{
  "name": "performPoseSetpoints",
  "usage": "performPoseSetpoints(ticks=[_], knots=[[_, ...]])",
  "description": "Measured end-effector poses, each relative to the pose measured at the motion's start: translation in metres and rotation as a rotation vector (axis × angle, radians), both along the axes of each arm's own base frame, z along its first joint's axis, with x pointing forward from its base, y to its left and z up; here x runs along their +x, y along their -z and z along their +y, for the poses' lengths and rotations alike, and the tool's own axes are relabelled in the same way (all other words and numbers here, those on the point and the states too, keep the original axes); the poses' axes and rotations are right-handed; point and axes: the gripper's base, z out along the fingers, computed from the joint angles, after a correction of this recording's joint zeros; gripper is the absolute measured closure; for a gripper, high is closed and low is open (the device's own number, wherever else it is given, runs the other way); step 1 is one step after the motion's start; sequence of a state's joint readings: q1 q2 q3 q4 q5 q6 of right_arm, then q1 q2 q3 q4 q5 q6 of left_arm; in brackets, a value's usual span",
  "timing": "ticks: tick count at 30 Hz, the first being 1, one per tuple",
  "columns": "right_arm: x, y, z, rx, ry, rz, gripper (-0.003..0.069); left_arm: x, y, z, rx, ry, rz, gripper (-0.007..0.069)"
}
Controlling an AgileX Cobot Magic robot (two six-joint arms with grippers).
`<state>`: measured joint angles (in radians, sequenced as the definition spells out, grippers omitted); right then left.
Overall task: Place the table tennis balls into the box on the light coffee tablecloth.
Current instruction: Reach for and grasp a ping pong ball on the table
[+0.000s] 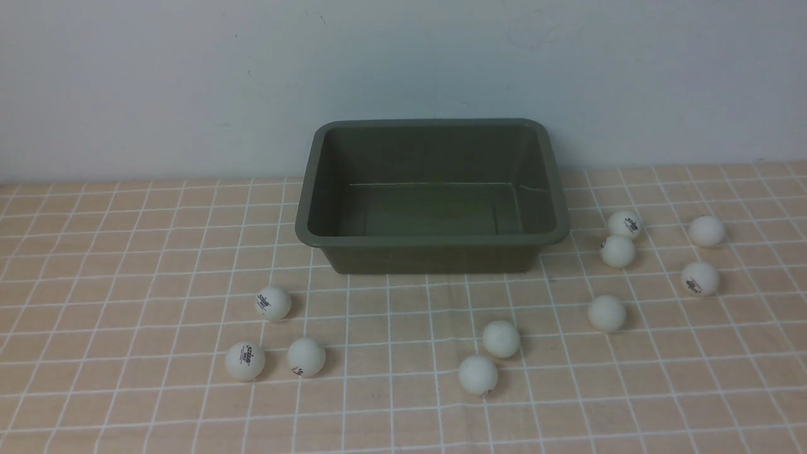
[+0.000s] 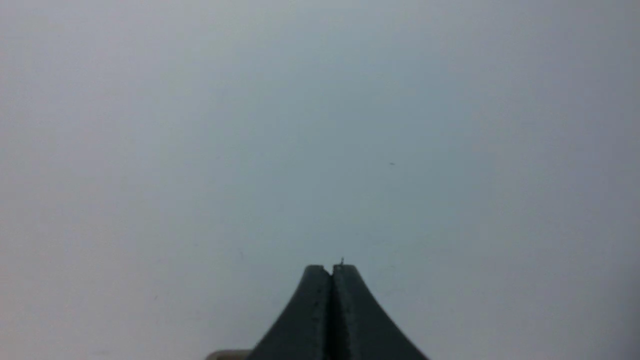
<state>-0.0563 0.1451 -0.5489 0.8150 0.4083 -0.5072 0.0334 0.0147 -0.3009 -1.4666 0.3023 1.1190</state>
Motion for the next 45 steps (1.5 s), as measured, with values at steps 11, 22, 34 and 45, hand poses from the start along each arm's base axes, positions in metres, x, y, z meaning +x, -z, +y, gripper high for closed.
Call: performPoseSetpoints(ticks=[11,22,34,45], knots=[[0.063,0.012,0.017,-0.243,-0.266,0.571,0.0677,0.057,0.007,-0.022,0.314,0.287,0.465,0.0693],[0.104,0.038,-0.006,-0.362,-0.114,0.968,0.0675,0.108,0.023,0.009,0.428,0.117,1.287,0.0693],[0.116,0.054,-0.013,-0.292,-0.048,1.14,0.0673,0.113,0.017,0.027,0.406,-0.104,1.418,0.069],[0.107,0.06,-0.01,-0.344,-0.118,1.244,0.0552,0.113,0.015,0.018,0.404,0.008,1.382,0.0508]])
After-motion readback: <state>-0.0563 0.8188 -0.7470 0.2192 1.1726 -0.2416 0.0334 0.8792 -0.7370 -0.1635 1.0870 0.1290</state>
